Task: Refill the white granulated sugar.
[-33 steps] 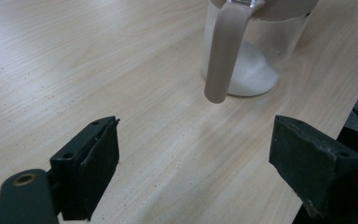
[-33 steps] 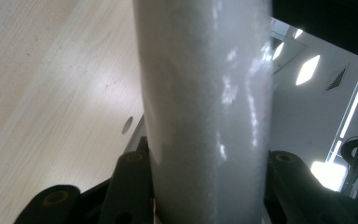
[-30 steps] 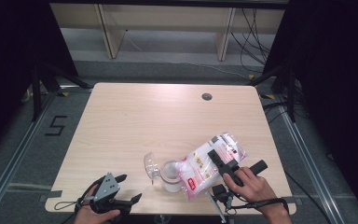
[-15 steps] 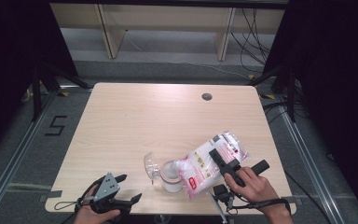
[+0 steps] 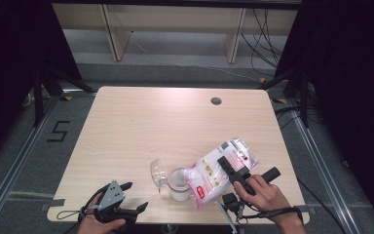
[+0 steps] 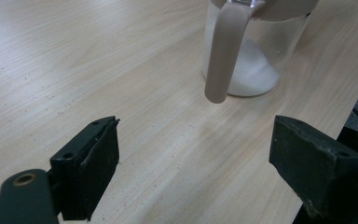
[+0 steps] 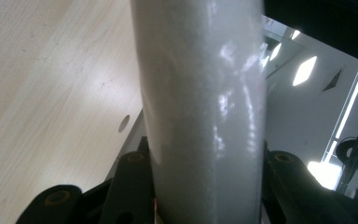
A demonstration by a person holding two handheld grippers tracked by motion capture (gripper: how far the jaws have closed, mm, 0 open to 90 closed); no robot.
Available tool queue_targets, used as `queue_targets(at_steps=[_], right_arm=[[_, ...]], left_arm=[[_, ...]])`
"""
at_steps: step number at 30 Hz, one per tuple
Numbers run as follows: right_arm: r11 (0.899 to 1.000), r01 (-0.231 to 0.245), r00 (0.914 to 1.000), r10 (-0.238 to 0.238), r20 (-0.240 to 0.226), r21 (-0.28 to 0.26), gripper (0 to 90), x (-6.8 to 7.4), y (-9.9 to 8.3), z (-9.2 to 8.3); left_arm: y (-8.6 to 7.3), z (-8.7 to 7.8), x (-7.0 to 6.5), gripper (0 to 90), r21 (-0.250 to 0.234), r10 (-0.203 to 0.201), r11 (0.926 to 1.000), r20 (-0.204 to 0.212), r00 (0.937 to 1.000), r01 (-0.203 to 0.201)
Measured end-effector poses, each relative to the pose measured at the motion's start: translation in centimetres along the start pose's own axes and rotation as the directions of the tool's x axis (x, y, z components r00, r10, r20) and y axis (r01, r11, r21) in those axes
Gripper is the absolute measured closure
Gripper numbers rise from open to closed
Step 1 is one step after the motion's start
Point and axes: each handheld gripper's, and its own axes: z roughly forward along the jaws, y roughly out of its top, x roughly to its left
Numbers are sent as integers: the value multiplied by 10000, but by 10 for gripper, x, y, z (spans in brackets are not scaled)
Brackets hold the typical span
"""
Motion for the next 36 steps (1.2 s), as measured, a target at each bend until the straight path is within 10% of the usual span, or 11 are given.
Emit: queue_targets(at_steps=[36], right_arm=[[10000, -53, 9999, 54, -105, 53, 673, -2, -3, 0]], left_arm=[[0, 0, 0, 155, -7, -31, 10000, 3, 10000, 31]])
